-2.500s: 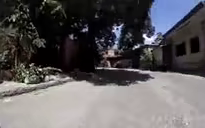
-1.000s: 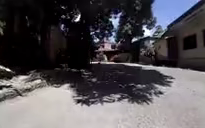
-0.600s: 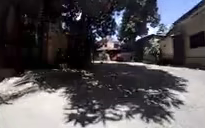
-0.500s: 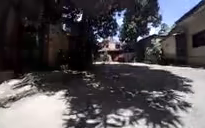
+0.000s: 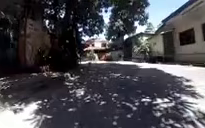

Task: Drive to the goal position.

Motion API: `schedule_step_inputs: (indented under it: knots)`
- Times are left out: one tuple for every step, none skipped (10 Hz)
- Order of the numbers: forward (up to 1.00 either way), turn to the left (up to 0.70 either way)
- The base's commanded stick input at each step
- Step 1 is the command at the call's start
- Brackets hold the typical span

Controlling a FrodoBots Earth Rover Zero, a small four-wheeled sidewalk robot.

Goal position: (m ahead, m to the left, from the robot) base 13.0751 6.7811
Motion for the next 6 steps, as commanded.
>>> schedule_step_inputs:
  knots:
    - [1.0,0.03]
    - [1.0,0.0]
    - [1.0,0.01]
    - [1.0,0.05]
    - [1.0,-0.34]
    - [1.0,-0.4]
